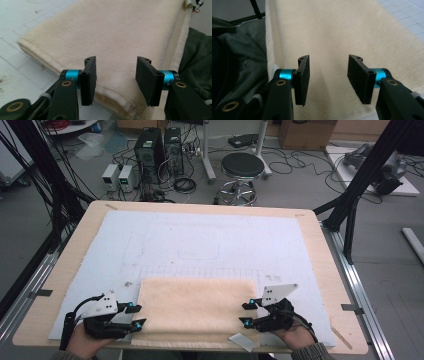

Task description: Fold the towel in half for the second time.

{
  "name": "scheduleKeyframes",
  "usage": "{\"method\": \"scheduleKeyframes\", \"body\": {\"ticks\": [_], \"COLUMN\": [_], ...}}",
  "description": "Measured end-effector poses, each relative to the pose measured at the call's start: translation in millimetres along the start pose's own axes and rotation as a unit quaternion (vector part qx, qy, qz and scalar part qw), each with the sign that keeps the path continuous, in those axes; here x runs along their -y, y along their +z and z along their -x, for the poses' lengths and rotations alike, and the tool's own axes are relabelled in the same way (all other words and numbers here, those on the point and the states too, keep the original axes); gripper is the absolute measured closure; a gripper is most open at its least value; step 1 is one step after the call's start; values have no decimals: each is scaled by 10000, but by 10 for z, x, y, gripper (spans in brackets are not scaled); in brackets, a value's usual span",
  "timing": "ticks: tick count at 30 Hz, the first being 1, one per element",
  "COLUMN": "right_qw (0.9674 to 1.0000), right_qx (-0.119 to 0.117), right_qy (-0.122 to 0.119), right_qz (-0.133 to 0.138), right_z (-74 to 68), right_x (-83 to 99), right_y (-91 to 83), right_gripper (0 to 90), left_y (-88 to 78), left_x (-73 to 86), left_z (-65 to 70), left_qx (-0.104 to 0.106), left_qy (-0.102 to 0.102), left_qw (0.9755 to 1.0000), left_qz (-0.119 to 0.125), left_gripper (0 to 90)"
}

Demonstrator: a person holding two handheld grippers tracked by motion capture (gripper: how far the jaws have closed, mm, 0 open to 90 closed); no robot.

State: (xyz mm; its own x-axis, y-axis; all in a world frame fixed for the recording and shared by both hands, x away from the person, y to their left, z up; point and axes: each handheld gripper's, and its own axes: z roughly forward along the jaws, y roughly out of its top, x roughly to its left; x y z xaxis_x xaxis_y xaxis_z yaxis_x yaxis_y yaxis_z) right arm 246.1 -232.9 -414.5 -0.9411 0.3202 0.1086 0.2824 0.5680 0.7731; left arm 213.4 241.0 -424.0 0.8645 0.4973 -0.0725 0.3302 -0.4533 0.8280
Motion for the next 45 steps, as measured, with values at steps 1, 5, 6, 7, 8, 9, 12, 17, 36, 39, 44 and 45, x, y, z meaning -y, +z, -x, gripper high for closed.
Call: {"method": "scheduleKeyframes", "body": {"ticks": [1,5,6,7,8,9,12,17,36,39,44,45], "right_qw": [10000,9999,9999,9998,9997,9996,9989,9984,9990,9999,9990,9984], "right_qx": [-18,34,65,44,58,55,-8,-243,-414,-153,417,545], "right_qy": [-49,-106,-83,-80,-59,-21,-94,-122,-137,-62,122,158], "right_qz": [22,-49,-92,-155,-218,-287,-460,-490,-72,-40,29,50], "right_z": [-35,-136,-141,-145,-147,-148,-161,-99,-323,-187,157,231], "right_x": [8,40,54,69,82,97,129,91,-70,-119,-233,-248], "right_y": [-6,-32,-26,-12,9,35,119,126,-248,-212,-129,-110], "right_gripper": [520,521,523,529,544,574,681,853,641,600,518,507], "left_y": [-5,-28,-25,-16,3,27,103,72,-268,-213,-60,-32], "left_x": [-2,0,7,16,28,41,77,23,-118,-182,-263,-271], "left_z": [21,52,52,52,60,70,112,89,226,131,-125,-185], "left_qx": [0,-42,-48,-28,1,33,163,200,260,71,-414,-498], "left_qy": [48,71,60,62,52,76,261,265,145,177,-35,-101], "left_qw": [10000,10000,10000,9999,9999,9997,9989,9990,9994,9995,9985,9980], "left_qz": [8,-29,-52,-93,-154,-236,-350,-314,195,255,362,366], "left_gripper": [496,495,498,507,526,554,714,858,609,591,518,511]}}
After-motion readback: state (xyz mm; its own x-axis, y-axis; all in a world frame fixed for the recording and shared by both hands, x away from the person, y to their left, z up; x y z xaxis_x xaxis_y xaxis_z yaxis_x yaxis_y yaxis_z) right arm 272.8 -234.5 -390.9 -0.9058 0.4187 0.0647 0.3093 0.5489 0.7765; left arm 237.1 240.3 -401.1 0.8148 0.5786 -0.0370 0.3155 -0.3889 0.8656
